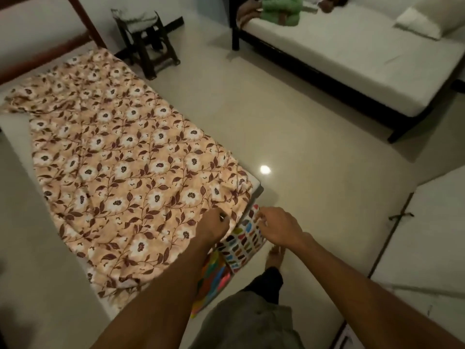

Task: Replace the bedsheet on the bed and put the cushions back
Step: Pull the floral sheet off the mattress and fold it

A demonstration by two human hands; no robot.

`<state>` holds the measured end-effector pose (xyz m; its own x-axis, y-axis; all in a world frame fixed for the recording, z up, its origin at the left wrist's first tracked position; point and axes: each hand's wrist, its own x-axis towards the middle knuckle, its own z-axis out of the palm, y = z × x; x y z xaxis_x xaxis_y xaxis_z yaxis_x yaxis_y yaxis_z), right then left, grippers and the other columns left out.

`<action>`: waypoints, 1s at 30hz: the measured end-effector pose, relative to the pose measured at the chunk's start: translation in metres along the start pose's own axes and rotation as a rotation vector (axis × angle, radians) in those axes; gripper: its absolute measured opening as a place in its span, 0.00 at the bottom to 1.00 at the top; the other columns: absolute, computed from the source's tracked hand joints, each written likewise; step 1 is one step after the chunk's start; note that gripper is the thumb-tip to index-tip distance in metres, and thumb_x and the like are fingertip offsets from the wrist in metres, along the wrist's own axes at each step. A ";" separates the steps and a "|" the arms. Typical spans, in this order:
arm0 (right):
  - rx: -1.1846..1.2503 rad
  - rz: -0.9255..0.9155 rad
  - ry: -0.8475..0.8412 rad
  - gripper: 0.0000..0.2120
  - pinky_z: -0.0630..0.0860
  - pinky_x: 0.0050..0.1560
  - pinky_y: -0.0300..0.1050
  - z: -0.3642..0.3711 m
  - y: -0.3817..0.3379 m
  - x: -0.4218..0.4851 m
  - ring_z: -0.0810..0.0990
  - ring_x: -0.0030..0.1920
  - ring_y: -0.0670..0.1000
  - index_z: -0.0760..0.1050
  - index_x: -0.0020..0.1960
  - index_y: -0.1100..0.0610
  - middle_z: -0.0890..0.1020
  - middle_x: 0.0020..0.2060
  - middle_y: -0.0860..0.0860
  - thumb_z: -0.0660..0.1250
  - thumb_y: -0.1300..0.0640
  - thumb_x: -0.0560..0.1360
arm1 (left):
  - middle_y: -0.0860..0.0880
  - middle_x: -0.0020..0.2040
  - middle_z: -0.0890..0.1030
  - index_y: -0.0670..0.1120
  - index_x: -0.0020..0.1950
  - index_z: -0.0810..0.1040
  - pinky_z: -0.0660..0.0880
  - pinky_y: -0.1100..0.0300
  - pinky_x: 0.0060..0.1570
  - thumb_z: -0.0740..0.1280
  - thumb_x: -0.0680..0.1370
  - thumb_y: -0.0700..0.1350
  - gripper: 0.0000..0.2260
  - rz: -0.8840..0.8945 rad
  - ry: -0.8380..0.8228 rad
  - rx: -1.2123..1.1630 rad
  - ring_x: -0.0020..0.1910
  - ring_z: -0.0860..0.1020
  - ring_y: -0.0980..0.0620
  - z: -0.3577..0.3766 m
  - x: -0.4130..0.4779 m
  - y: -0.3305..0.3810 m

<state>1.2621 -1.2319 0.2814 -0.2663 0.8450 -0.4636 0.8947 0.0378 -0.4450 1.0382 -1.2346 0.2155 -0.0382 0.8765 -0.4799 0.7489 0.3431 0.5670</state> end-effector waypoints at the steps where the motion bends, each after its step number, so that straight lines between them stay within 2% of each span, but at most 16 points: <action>1: -0.023 -0.019 -0.012 0.12 0.82 0.47 0.50 -0.015 0.012 0.016 0.83 0.48 0.52 0.80 0.60 0.52 0.84 0.53 0.51 0.62 0.52 0.80 | 0.51 0.42 0.82 0.50 0.49 0.79 0.83 0.47 0.44 0.64 0.79 0.53 0.09 -0.036 0.014 -0.025 0.41 0.82 0.50 0.004 0.016 0.010; 4: -0.091 -0.063 -0.068 0.14 0.81 0.51 0.51 -0.066 0.043 0.065 0.83 0.52 0.52 0.79 0.63 0.52 0.84 0.55 0.51 0.62 0.52 0.81 | 0.50 0.43 0.83 0.48 0.50 0.81 0.83 0.48 0.46 0.63 0.78 0.53 0.11 -0.099 0.063 -0.062 0.42 0.82 0.50 0.012 0.062 0.049; 8: -0.163 -0.126 -0.111 0.15 0.81 0.53 0.50 -0.131 0.066 0.119 0.82 0.54 0.52 0.78 0.65 0.51 0.83 0.58 0.50 0.63 0.52 0.80 | 0.51 0.43 0.82 0.48 0.51 0.80 0.77 0.56 0.42 0.65 0.82 0.49 0.07 -0.149 0.113 -0.109 0.41 0.81 0.51 0.007 0.093 0.117; 11: -0.191 -0.202 -0.122 0.14 0.81 0.54 0.50 -0.177 0.074 0.167 0.82 0.54 0.52 0.79 0.65 0.51 0.84 0.58 0.50 0.63 0.52 0.81 | 0.50 0.44 0.82 0.47 0.51 0.80 0.79 0.54 0.44 0.65 0.82 0.49 0.07 -0.198 0.175 -0.135 0.43 0.81 0.50 -0.007 0.125 0.155; 15: -0.224 -0.319 -0.181 0.15 0.81 0.55 0.50 -0.223 0.089 0.235 0.82 0.55 0.51 0.79 0.65 0.52 0.84 0.58 0.49 0.63 0.52 0.81 | 0.50 0.41 0.83 0.49 0.48 0.79 0.82 0.50 0.43 0.63 0.80 0.50 0.07 -0.310 0.266 -0.194 0.39 0.83 0.48 -0.015 0.173 0.189; 19: -0.278 -0.423 -0.229 0.15 0.80 0.56 0.48 -0.265 0.106 0.300 0.82 0.55 0.50 0.78 0.66 0.50 0.84 0.58 0.49 0.63 0.51 0.81 | 0.53 0.44 0.82 0.51 0.49 0.79 0.81 0.53 0.47 0.64 0.81 0.50 0.06 -0.405 0.370 -0.227 0.43 0.81 0.52 -0.022 0.218 0.225; 21: -0.313 -0.477 -0.247 0.16 0.79 0.57 0.49 -0.293 0.112 0.335 0.82 0.57 0.51 0.78 0.66 0.50 0.84 0.58 0.50 0.63 0.50 0.81 | 0.53 0.43 0.82 0.53 0.48 0.79 0.82 0.51 0.47 0.63 0.79 0.52 0.07 -0.461 0.422 -0.273 0.42 0.81 0.51 -0.021 0.242 0.245; 25: -0.367 -0.574 -0.298 0.16 0.78 0.58 0.50 -0.342 0.114 0.391 0.81 0.57 0.53 0.78 0.66 0.50 0.84 0.57 0.50 0.63 0.50 0.80 | 0.53 0.44 0.82 0.51 0.49 0.80 0.83 0.49 0.45 0.63 0.79 0.51 0.07 -0.538 0.493 -0.286 0.41 0.82 0.51 -0.025 0.281 0.291; 30: -0.402 -0.675 -0.295 0.16 0.76 0.60 0.51 -0.379 0.100 0.453 0.81 0.58 0.54 0.78 0.66 0.49 0.84 0.56 0.50 0.62 0.50 0.80 | 0.53 0.46 0.83 0.50 0.49 0.82 0.81 0.50 0.49 0.64 0.80 0.49 0.07 -0.594 0.598 -0.306 0.45 0.81 0.52 -0.050 0.322 0.327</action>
<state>1.3668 -0.6427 0.3171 -0.8232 0.4008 -0.4021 0.5545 0.7198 -0.4177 1.2380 -0.8237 0.2799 -0.7656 0.5256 -0.3710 0.2894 0.7964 0.5310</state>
